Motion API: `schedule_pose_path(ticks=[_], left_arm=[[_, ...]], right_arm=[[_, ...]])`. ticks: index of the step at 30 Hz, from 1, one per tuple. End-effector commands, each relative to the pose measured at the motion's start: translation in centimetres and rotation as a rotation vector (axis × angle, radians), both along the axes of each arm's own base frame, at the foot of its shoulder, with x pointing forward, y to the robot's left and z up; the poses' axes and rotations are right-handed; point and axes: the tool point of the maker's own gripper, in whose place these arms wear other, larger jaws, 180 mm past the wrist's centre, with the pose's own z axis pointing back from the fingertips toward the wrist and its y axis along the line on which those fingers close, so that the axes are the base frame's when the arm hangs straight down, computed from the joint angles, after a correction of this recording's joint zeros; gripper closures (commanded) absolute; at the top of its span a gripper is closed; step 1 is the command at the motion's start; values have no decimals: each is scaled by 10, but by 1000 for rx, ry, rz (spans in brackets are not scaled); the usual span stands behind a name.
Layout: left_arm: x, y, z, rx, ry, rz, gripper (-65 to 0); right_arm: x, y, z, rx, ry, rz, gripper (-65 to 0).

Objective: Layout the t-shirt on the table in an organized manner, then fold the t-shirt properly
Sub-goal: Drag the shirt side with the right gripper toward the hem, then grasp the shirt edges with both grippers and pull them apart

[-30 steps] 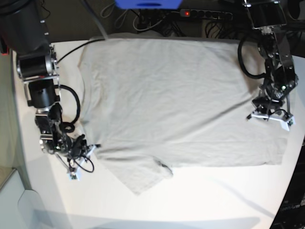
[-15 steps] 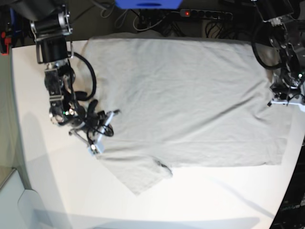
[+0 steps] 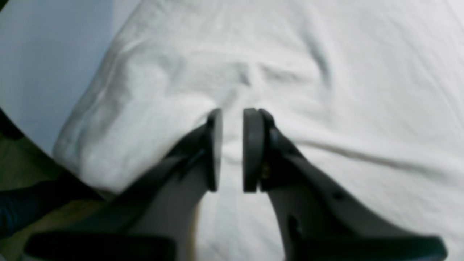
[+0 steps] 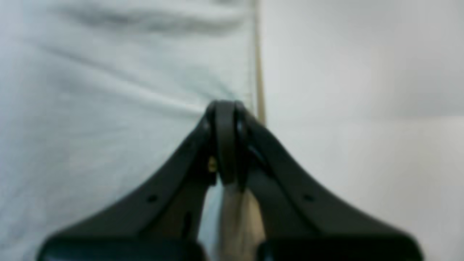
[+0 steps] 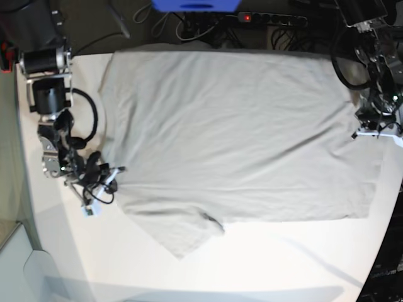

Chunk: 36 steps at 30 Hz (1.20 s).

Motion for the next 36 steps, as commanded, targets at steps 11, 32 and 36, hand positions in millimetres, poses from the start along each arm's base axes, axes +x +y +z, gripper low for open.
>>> schedule_pose_path(ticks=[11, 32, 36], left_arm=[[9, 7, 17, 39, -42, -5, -103], [-40, 15, -9, 75, 108, -36, -103], [-67, 19, -17, 101, 181, -56, -103]], right_arm=[[25, -60, 9, -128, -26, -65, -1], [4, 20, 82, -288, -153, 178, 0], [-6, 21, 92, -287, -150, 154, 0]])
